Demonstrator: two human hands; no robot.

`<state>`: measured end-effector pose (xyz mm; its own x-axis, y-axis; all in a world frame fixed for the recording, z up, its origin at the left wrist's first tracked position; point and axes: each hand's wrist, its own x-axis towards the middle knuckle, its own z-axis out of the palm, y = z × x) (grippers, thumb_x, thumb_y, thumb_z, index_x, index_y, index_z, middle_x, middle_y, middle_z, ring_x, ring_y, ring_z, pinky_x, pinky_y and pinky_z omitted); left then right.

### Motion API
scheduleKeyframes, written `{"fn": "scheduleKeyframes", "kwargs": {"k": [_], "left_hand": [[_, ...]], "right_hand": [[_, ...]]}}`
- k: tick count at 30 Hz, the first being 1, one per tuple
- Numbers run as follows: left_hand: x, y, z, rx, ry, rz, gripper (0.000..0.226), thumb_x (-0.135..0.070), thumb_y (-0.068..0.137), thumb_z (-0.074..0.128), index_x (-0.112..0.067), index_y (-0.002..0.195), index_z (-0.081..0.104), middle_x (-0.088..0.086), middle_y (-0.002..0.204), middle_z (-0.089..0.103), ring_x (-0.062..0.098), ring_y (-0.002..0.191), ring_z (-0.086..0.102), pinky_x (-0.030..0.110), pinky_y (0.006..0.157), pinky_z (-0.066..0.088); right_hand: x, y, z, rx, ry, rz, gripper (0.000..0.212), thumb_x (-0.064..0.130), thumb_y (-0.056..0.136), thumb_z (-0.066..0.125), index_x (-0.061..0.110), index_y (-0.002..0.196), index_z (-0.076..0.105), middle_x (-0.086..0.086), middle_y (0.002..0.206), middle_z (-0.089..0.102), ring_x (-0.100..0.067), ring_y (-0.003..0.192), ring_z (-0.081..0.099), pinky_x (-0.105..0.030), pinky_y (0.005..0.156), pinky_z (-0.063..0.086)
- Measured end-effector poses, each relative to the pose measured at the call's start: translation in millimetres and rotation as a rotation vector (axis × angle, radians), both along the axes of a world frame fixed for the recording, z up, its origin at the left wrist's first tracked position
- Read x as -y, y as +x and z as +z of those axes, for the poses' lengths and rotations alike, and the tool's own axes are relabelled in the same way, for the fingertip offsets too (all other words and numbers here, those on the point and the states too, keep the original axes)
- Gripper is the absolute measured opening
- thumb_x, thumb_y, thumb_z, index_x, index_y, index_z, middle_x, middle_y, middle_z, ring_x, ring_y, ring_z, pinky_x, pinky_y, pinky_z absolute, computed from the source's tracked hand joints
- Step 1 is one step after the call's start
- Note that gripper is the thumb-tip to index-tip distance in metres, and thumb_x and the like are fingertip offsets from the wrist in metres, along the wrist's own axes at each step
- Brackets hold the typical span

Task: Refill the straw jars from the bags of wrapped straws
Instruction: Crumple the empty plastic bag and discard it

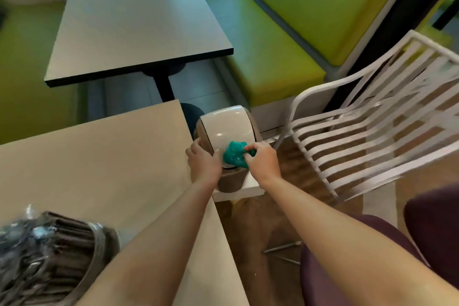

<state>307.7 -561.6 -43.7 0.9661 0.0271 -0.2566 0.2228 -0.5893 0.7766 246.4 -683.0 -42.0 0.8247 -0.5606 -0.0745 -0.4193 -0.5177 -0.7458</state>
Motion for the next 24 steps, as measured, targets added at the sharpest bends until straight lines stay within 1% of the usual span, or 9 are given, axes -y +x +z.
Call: {"fn": "scheduleKeyframes", "kwargs": {"k": [2,4,7,10,12,15,18,21,24], "left_hand": [[0,1,-4,0.007,0.042,0.006,0.06,-0.031,0.094,0.061,-0.021,0.145,0.032,0.006,0.145,0.038,0.026,0.128,0.048,0.041,0.1,0.044],[1,3,-12,0.005,0.094,0.005,0.057,-0.031,0.095,0.06,-0.022,0.144,0.033,0.004,0.144,0.041,0.026,0.125,0.05,0.042,0.096,0.046],[-2,1,-20,0.029,0.118,-0.002,0.053,-0.03,0.095,0.059,-0.023,0.143,0.036,0.003,0.141,0.044,0.025,0.122,0.052,0.041,0.093,0.047],[-2,0,-24,0.043,0.133,-0.001,0.051,-0.031,0.096,0.058,-0.022,0.141,0.038,0.002,0.139,0.045,0.025,0.12,0.054,0.04,0.09,0.048],[-2,1,-23,0.039,0.128,0.0,0.05,-0.03,0.095,0.058,-0.022,0.141,0.038,0.002,0.139,0.045,0.025,0.119,0.054,0.041,0.09,0.048],[-5,-1,-18,0.024,0.131,-0.008,0.05,-0.027,0.094,0.06,-0.023,0.14,0.039,0.001,0.137,0.047,0.025,0.119,0.055,0.042,0.091,0.049],[-14,-8,-11,0.008,0.152,-0.023,0.045,-0.029,0.095,0.059,-0.026,0.137,0.043,-0.002,0.133,0.052,0.021,0.117,0.056,0.041,0.091,0.051],[-27,-23,-3,0.002,0.148,-0.034,0.039,-0.032,0.097,0.055,-0.026,0.134,0.047,-0.003,0.128,0.056,0.019,0.113,0.057,0.038,0.089,0.051],[-43,-42,6,0.006,0.121,-0.049,0.028,-0.035,0.098,0.05,-0.027,0.125,0.054,-0.005,0.122,0.061,0.016,0.106,0.059,0.033,0.084,0.051]], "right_hand": [[1,7,-6,-0.015,-0.013,0.009,0.018,0.012,0.092,0.063,0.011,0.109,0.069,-0.004,0.114,0.058,-0.016,0.106,0.056,-0.024,0.093,0.048],[2,17,-16,-0.055,-0.012,0.016,0.021,0.013,0.092,0.062,0.01,0.112,0.068,-0.005,0.116,0.057,-0.02,0.108,0.057,-0.028,0.096,0.048],[-3,28,-25,-0.139,0.072,0.038,0.029,0.016,0.094,0.061,0.009,0.122,0.063,-0.006,0.129,0.052,-0.023,0.117,0.055,-0.033,0.102,0.046],[-9,37,-28,-0.226,0.147,0.106,0.043,0.018,0.094,0.061,0.009,0.136,0.054,-0.007,0.144,0.044,-0.026,0.13,0.047,-0.035,0.109,0.036],[-13,40,-29,-0.266,0.174,0.17,0.049,0.018,0.095,0.06,0.013,0.142,0.047,-0.007,0.15,0.039,-0.027,0.136,0.04,-0.037,0.113,0.031],[-19,39,-27,-0.284,0.206,0.207,0.046,0.014,0.097,0.054,0.017,0.143,0.047,-0.009,0.145,0.045,-0.031,0.134,0.042,-0.042,0.113,0.036],[-28,30,-23,-0.294,0.257,0.156,0.039,0.014,0.099,0.049,0.018,0.138,0.052,-0.01,0.141,0.048,-0.032,0.131,0.044,-0.043,0.111,0.039],[-40,14,-14,-0.261,0.269,0.146,0.034,0.016,0.1,0.048,0.018,0.132,0.058,-0.006,0.133,0.057,-0.027,0.125,0.051,-0.04,0.106,0.044],[-56,-7,-1,-0.224,0.248,0.151,0.03,0.018,0.1,0.049,0.017,0.128,0.06,-0.002,0.123,0.063,-0.021,0.116,0.058,-0.035,0.099,0.049]]}}
